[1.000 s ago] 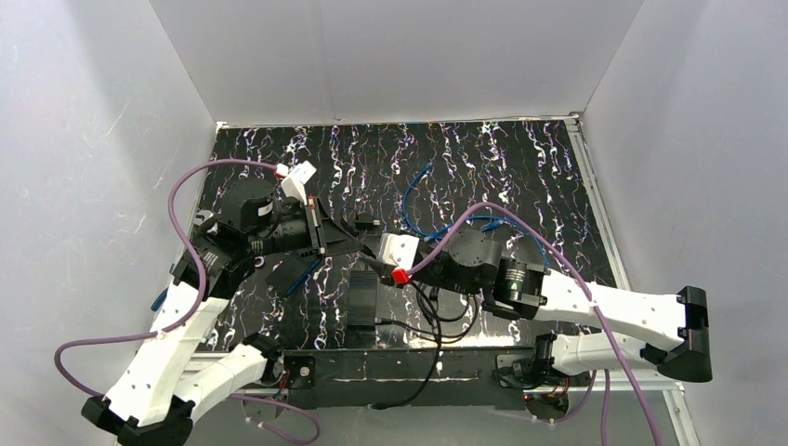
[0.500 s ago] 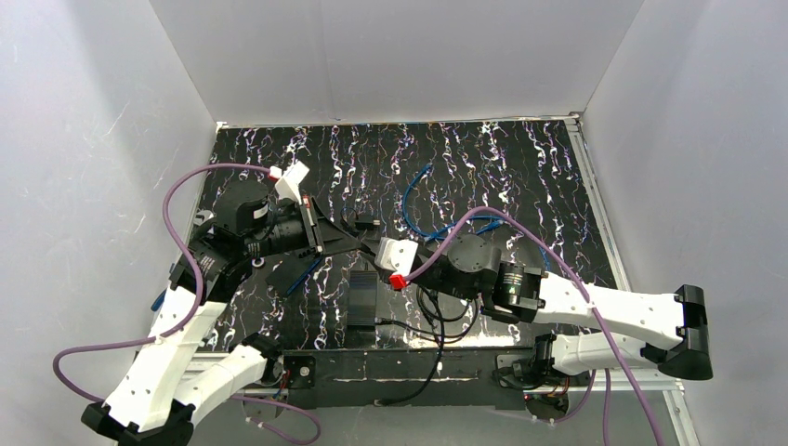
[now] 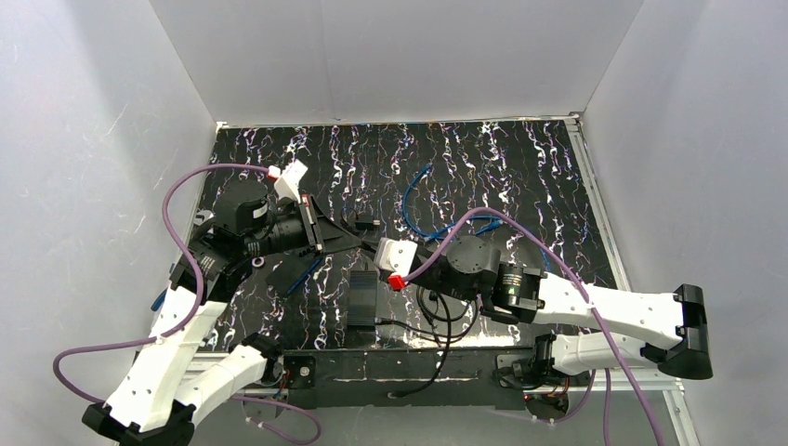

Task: Insert the plug into the switch port
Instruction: Pick up the connector from the center of the board.

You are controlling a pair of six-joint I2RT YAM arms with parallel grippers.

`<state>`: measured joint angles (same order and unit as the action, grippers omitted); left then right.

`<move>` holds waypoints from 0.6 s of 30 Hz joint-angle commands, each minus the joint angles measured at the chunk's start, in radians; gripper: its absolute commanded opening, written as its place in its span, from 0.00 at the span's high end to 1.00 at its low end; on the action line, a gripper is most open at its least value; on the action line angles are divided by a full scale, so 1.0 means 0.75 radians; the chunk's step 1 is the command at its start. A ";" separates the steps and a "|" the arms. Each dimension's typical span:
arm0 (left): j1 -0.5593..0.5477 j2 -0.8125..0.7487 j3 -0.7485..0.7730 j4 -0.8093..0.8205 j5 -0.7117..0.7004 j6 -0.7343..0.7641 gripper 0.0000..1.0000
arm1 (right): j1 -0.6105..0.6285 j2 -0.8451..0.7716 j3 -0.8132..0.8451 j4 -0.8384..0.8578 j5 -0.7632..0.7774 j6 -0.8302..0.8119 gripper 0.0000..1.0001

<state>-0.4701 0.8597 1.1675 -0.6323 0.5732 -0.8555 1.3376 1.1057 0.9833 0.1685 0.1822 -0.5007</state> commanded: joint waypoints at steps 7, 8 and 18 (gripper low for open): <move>0.012 -0.034 -0.008 0.039 0.056 -0.027 1.00 | 0.010 0.009 0.011 0.075 0.064 -0.004 0.75; 0.012 -0.033 -0.007 0.040 0.058 -0.029 1.00 | 0.010 0.010 0.011 0.078 0.068 -0.005 0.74; 0.013 -0.039 -0.010 0.055 0.070 -0.030 1.00 | 0.010 0.015 0.010 0.098 0.111 0.004 0.72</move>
<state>-0.4656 0.8494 1.1648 -0.6057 0.5869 -0.8722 1.3437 1.1120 0.9833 0.1837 0.2256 -0.5007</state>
